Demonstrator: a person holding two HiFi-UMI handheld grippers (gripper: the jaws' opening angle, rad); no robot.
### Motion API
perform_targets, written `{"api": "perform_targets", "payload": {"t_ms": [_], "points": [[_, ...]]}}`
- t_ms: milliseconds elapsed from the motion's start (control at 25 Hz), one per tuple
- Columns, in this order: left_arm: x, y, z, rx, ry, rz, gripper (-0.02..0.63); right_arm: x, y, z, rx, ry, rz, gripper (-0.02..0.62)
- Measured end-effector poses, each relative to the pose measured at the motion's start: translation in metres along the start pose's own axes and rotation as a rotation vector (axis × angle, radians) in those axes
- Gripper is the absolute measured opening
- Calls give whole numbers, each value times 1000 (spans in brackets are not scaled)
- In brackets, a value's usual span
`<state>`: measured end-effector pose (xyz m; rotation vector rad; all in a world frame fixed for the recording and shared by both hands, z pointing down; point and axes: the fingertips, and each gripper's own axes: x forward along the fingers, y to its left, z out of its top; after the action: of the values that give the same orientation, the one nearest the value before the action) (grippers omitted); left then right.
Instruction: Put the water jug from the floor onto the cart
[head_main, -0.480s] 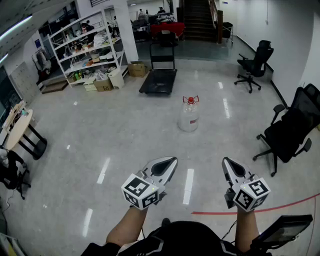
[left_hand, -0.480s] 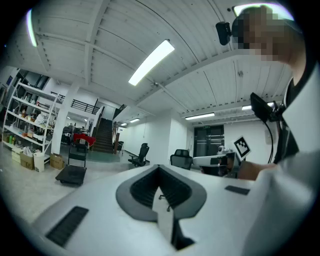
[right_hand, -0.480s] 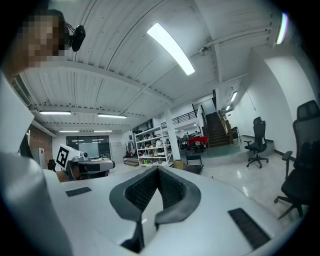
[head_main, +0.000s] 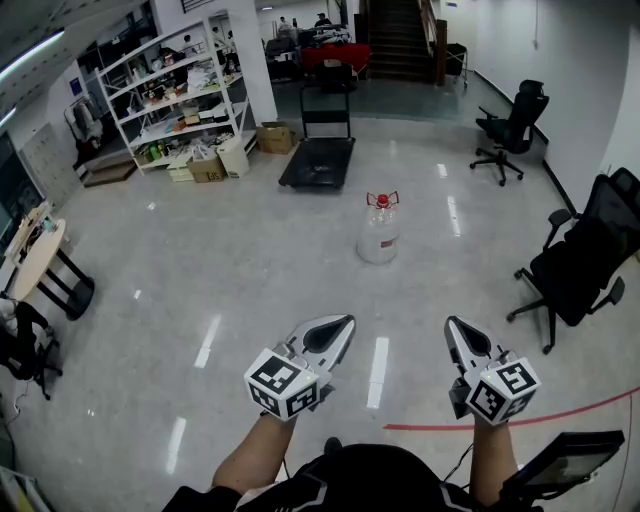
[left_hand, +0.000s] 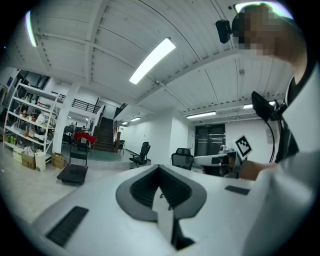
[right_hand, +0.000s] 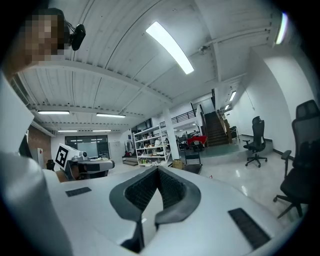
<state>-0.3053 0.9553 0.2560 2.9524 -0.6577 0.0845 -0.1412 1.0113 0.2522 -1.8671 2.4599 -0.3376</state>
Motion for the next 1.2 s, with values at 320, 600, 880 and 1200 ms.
{"api": "perform_targets", "payload": {"t_ms": [320, 600, 880, 1200], "points": [[3, 12, -1, -11, 8, -1, 1, 13, 0, 5, 19, -22, 8, 2], [-5, 38, 0, -35, -3, -24, 0, 41, 8, 3, 33, -27, -6, 3], [8, 72, -8, 104, 32, -31, 0, 82, 4, -12, 42, -6, -32, 3], [88, 120, 1, 77, 12, -60, 0, 151, -63, 2, 47, -24, -1, 3]]}}
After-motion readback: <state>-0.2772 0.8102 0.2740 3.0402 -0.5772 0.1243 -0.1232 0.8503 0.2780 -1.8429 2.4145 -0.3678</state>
